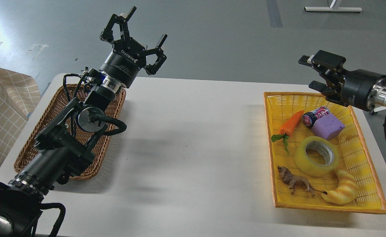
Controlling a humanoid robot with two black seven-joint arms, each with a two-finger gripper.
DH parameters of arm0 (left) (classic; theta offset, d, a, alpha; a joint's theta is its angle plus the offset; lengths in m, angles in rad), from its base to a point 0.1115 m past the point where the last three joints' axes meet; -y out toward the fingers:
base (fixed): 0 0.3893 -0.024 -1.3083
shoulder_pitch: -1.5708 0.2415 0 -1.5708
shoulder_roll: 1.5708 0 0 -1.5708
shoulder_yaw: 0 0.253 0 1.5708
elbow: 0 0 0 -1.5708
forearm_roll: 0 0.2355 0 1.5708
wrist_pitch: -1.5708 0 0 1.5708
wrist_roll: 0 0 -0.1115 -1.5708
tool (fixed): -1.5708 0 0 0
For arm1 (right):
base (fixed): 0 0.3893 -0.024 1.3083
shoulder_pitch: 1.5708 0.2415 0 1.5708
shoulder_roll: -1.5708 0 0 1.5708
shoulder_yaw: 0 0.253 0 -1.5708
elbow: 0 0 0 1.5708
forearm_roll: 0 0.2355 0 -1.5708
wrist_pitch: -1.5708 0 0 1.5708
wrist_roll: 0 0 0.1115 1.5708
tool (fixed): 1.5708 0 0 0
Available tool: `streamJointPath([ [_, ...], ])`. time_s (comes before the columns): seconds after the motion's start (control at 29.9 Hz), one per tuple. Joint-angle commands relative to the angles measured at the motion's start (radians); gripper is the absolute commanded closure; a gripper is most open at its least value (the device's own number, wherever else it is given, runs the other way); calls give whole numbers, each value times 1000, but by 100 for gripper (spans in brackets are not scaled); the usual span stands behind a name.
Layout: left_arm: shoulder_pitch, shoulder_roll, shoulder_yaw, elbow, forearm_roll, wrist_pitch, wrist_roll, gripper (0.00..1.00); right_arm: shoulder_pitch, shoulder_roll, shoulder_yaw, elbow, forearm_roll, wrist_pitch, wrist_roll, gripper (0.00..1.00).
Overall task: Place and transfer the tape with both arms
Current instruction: 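Move the right gripper down into the orange basket toward the yellow tape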
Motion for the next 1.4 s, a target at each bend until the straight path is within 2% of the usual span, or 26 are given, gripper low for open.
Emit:
streamJointPath([
  [0.0, 2, 0, -1, 0, 0, 0, 0, 2, -14, -84, -42, 31, -59, 0, -2, 0],
  [0.2, 2, 0, -1, 0, 0, 0, 0, 2, -74, -135, -59, 49, -275, 0, -2, 0],
  [0.57, 0, 0, -1, 0, 0, 0, 0, 2, -116, -247, -110, 109, -399, 0, 6, 0],
  [0.67, 0, -2, -1, 0, 0, 0, 0, 2, -114, -289, -151, 112, -418, 0, 30, 1],
  [0.77, 0, 0, -1, 0, 0, 0, 0, 2, -103, -310, -209, 112, -487, 0, 79, 2],
  [0.9, 0, 1, -12, 0, 0, 0, 0, 2, -107, -312, -223, 114, -568, 0, 157, 2],
  [0.94, 0, 0, -19, 0, 0, 0, 0, 2, -107, -312, -223, 115, -585, 0, 194, 1],
  [1.0, 0, 0, -21, 2, 0, 0, 0, 2, -104, -309, -223, 114, -603, 0, 239, 1],
  [1.04, 0, 0, -21, 2, 0, 0, 0, 2, -102, -307, -223, 114, -612, 0, 250, 0],
  [1.37, 0, 1, -38, 2, 0, 0, 2, 2, -103, -307, -277, 104, -698, 0, 251, 1],
])
